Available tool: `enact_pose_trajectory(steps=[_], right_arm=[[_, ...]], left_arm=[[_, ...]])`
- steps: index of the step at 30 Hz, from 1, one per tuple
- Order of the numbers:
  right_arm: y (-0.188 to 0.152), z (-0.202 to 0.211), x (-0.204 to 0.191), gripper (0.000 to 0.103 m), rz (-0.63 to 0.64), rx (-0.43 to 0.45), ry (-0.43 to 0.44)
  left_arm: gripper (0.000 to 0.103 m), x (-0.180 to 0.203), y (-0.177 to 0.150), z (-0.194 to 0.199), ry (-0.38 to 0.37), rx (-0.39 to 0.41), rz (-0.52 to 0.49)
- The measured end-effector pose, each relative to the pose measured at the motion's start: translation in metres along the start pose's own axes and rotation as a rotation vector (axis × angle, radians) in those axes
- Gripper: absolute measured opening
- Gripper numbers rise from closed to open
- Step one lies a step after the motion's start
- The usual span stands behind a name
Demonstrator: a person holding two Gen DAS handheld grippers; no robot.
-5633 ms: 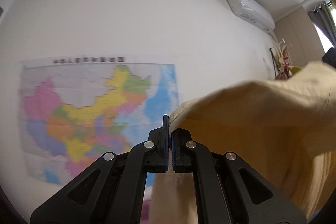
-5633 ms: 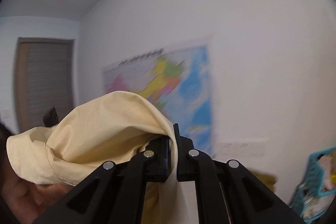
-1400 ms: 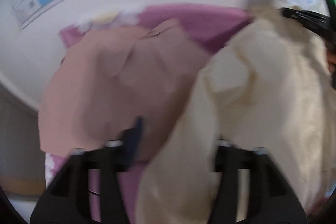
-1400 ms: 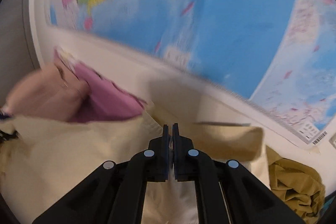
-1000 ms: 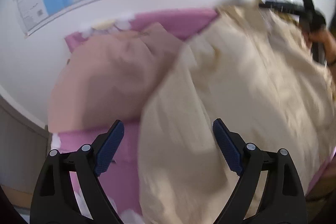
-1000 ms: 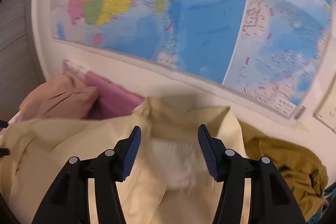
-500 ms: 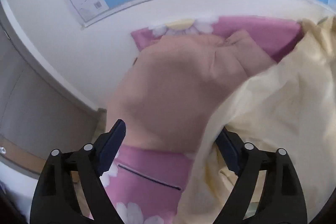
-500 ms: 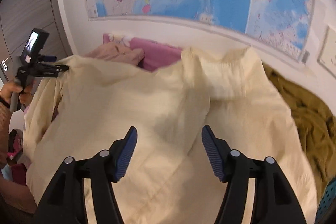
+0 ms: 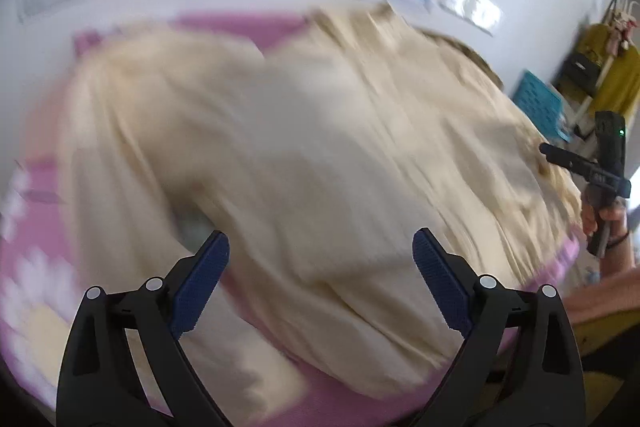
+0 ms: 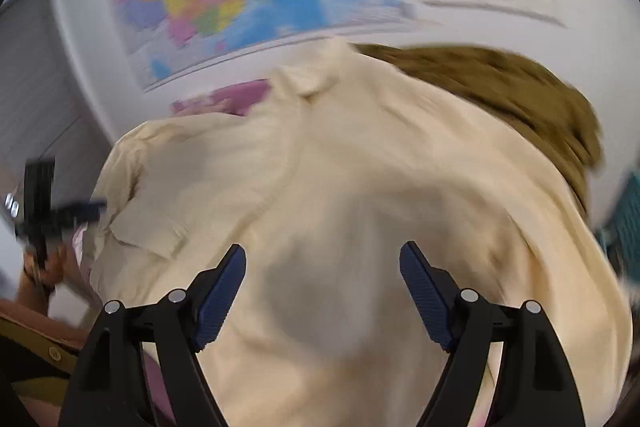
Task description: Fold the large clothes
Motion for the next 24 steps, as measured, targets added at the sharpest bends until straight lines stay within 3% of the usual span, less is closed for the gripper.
enact_pose_trajectory(steps=[3, 8, 11, 13, 17, 19, 21, 24], right_arm=[[-0.025, 0.017, 0.018, 0.079, -0.063, 0.011, -0.027], [-0.070, 0.029, 0.053, 0.081, -0.186, -0.019, -0.042], [-0.092, 0.020, 0.057, 0.082, -0.211, -0.056, 0.002], [-0.099, 0.015, 0.055, 0.084, -0.215, -0.048, 0.031], [-0.102, 0.006, 0.049, 0.087, -0.201, -0.042, 0.092], [-0.101, 0.003, 0.047, 0.092, -0.183, -0.035, 0.108], [-0.101, -0.001, 0.046, 0.097, -0.184, -0.029, 0.118], [-0.099, -0.006, 0.041, 0.097, -0.164, -0.019, 0.140]], left_arm=[[0.092, -0.002, -0.018, -0.016, -0.033, -0.025, 0.050], [0.092, -0.014, -0.037, -0.003, -0.074, 0.007, 0.108], [0.092, -0.015, -0.045, 0.001, -0.127, -0.016, 0.115], [0.092, -0.011, -0.055, -0.004, -0.117, -0.053, 0.102], [0.097, 0.003, -0.071, -0.014, -0.170, -0.082, 0.073], [0.097, 0.010, -0.074, -0.021, -0.171, -0.082, 0.061], [0.098, 0.022, -0.071, -0.030, -0.128, -0.067, 0.025], [0.098, 0.034, -0.065, -0.040, -0.076, -0.056, -0.029]])
Point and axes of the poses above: each gripper's, at about its wrist camera, not at the fingertips, and z roughly against the way its jaws point, x to its right, y to its top, the point moved 2 cm from there along -z, roughly the way its jaws point, and after that the axes turned 7 degrees about -x, right-handed, at the moved point
